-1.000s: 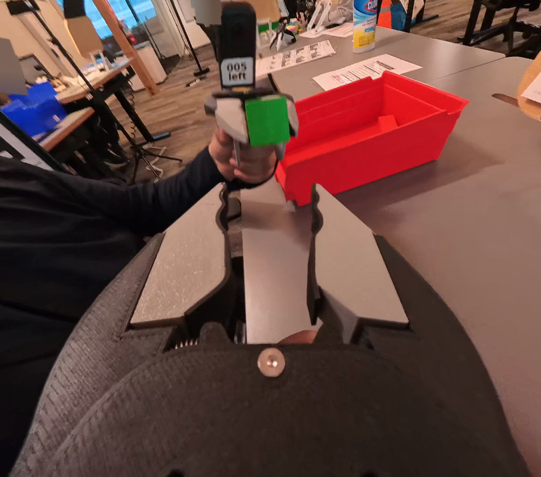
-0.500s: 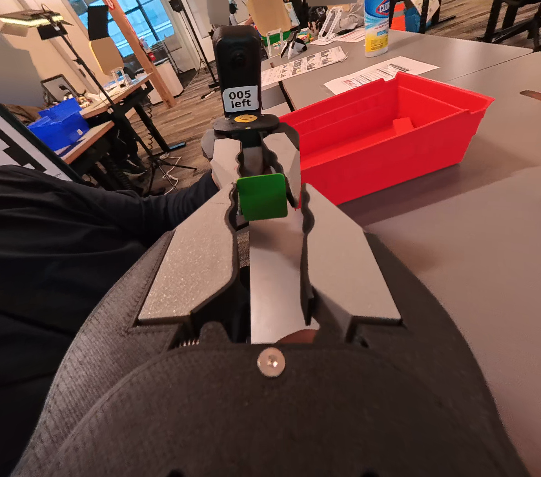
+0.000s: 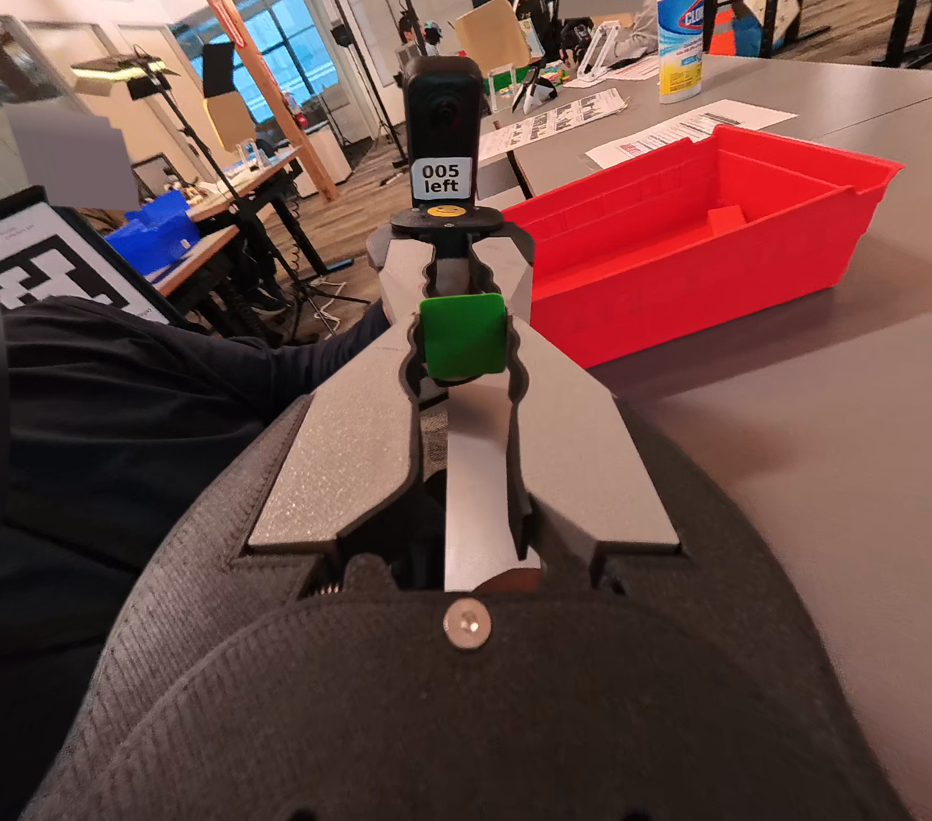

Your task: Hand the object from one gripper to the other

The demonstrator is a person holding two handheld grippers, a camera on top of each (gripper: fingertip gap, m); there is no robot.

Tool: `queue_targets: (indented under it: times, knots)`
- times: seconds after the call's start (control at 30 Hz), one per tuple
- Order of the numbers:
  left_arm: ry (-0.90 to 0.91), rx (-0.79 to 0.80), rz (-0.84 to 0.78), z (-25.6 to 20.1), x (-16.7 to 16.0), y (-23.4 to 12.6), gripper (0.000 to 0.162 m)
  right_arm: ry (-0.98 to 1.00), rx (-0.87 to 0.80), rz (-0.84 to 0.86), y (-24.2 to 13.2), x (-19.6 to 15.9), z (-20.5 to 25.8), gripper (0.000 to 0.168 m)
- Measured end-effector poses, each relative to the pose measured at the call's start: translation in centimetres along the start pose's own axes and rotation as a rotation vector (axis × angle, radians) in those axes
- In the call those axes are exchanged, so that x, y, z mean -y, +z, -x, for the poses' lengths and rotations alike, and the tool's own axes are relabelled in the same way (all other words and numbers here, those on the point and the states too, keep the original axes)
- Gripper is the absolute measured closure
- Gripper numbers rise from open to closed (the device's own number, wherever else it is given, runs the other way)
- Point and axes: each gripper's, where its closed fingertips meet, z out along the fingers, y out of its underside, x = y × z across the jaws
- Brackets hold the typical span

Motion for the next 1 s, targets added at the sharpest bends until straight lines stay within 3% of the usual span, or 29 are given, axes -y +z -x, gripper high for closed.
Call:
queue_targets:
  times: [0.37,0.57,0.77,1.0]
  knots:
    - [-0.01,0.021,-0.03,0.7,0.6,-0.9,0.128,0.031,0.011,-0.056,-1.3,1.2,-0.5,0.138]
    - [-0.001,0.036,-0.028,0.8,1.2,-1.7,0.124,0.013,-0.027,-0.106,-3.8,2.7,-0.8,0.138]
    - [0.074,0.08,0.01,0.6,2.0,-3.8,0.124,-0.047,-0.295,-0.144,-12.8,4.4,-3.4,0.139]
    - [0.131,0.118,0.022,0.8,2.7,-5.5,0.126,0.034,-0.865,0.288,-26.8,-1.5,-10.8,0.138]
